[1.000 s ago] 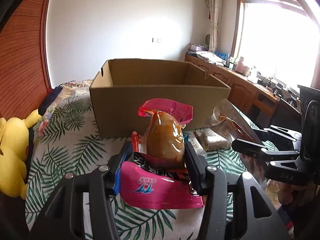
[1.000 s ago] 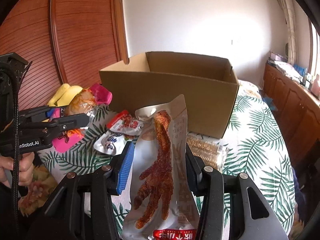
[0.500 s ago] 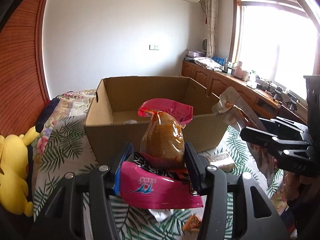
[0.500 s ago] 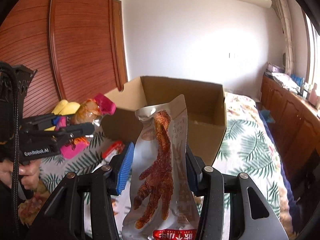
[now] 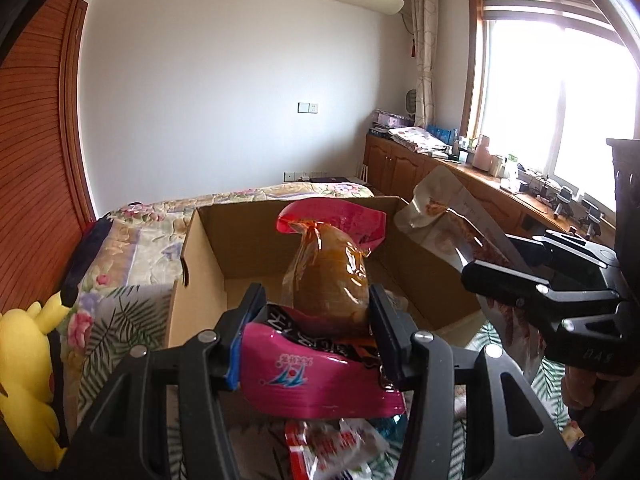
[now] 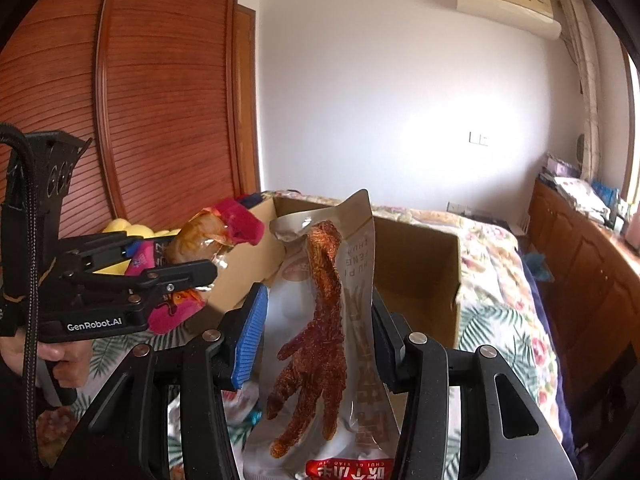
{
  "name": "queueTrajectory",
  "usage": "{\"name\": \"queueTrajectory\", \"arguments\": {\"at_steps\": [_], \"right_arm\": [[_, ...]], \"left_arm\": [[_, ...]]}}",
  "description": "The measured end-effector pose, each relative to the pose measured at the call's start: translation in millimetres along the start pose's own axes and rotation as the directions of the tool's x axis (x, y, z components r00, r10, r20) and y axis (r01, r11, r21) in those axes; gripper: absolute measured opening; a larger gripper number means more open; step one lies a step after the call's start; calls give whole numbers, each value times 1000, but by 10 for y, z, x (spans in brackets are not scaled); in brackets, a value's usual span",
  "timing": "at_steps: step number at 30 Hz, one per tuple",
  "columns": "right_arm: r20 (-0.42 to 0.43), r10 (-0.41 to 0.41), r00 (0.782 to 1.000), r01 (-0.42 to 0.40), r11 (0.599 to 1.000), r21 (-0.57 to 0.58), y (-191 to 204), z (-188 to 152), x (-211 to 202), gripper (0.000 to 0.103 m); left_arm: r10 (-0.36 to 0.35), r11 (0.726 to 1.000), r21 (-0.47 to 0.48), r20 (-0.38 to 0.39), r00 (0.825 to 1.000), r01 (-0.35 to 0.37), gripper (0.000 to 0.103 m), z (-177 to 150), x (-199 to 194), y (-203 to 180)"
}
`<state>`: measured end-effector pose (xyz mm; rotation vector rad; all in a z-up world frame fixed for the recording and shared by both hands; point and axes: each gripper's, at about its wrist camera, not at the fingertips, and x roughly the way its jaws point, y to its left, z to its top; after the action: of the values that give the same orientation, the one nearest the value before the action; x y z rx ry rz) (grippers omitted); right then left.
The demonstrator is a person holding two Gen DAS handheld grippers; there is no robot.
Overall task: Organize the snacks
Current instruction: 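Lift both held packets and carry them over the box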
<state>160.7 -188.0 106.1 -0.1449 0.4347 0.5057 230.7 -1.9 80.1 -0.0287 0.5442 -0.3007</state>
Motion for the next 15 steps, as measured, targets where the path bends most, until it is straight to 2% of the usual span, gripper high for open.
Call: {"name": "queueTrajectory", "arguments": {"at_steps": [15], "right_arm": [[-16, -7, 1000, 7, 1000, -11, -161, 222, 577, 49]], "left_arm": [[23, 1000, 0, -37, 999, -23, 51, 120, 632, 172]]}}
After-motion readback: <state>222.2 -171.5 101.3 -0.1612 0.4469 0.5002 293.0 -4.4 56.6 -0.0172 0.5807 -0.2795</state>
